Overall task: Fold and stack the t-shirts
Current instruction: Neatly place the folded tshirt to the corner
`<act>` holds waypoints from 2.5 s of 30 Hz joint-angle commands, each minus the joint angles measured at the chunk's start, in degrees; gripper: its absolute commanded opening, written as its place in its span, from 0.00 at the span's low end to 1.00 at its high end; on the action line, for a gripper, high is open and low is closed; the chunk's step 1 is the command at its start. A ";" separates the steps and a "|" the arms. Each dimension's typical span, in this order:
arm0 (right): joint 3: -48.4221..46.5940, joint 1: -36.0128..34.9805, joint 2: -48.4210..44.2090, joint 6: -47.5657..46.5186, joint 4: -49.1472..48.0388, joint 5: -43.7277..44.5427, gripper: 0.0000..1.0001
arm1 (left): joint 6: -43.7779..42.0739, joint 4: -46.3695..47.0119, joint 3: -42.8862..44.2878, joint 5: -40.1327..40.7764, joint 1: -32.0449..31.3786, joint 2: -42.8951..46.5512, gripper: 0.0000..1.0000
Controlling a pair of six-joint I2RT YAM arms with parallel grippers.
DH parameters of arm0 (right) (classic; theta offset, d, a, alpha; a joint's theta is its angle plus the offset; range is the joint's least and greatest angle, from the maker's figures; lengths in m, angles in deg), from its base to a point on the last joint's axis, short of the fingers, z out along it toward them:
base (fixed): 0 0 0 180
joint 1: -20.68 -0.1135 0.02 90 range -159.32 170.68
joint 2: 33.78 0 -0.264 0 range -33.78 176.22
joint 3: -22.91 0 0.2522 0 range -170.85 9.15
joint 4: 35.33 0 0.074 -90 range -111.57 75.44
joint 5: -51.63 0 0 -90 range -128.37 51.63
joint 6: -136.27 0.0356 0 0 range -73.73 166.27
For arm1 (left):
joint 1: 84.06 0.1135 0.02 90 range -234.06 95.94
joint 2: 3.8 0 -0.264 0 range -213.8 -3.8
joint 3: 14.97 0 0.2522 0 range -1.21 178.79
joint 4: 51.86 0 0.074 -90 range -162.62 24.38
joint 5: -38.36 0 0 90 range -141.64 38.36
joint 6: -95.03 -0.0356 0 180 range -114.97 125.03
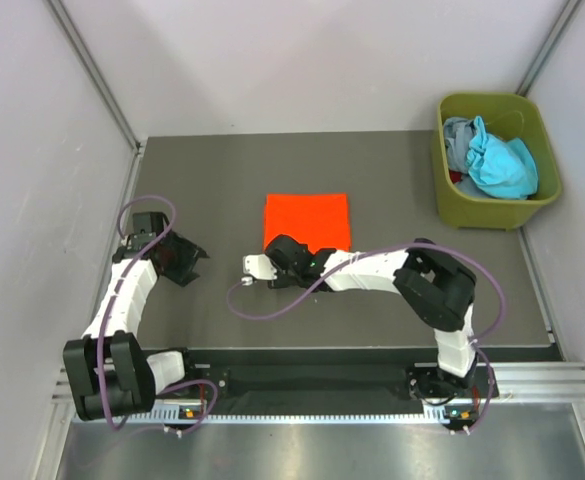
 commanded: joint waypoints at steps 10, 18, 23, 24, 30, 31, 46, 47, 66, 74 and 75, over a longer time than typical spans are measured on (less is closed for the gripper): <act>-7.47 0.72 8.21 -2.71 -5.92 3.06 0.41 | 2.31 1.97 -0.68 -2.96 1.46 -2.56 0.59; -8.35 1.69 8.40 -0.69 -5.48 1.74 0.08 | -1.55 6.37 0.99 -8.84 2.25 -8.00 0.60; -7.30 1.96 5.50 0.19 -4.34 -0.45 0.00 | -6.48 12.39 2.49 -17.62 2.43 -12.67 0.61; -7.12 2.22 4.62 0.54 -4.34 -0.71 0.00 | -5.87 14.17 2.23 -19.29 2.43 -13.80 0.61; -5.81 3.89 0.58 2.13 -3.28 -4.41 0.00 | -0.07 28.65 -1.11 -28.27 2.43 -17.59 0.63; -5.28 4.06 -0.04 2.13 -3.28 -5.45 0.00 | 0.55 30.95 -1.81 -29.06 2.43 -18.03 0.64; -3.70 6.09 -5.93 4.15 -3.28 -11.08 0.00 | 10.48 54.88 4.06 -27.24 -10.22 -33.94 0.69; -3.52 6.17 -5.93 4.24 -3.37 -11.09 0.00 | 11.44 56.18 5.11 -26.70 -11.36 -34.46 0.69; -2.03 7.23 -9.27 6.35 -4.42 -13.02 0.00 | 6.01 41.96 21.47 -19.75 -15.33 -51.51 0.63; -0.62 7.14 -9.71 7.31 -5.04 -13.55 0.00 | 5.56 43.36 25.78 -21.07 -15.33 -55.30 0.36; -0.62 7.23 -9.63 7.40 -5.04 -13.64 0.00 | 5.56 43.45 25.78 -20.46 -15.33 -55.39 0.29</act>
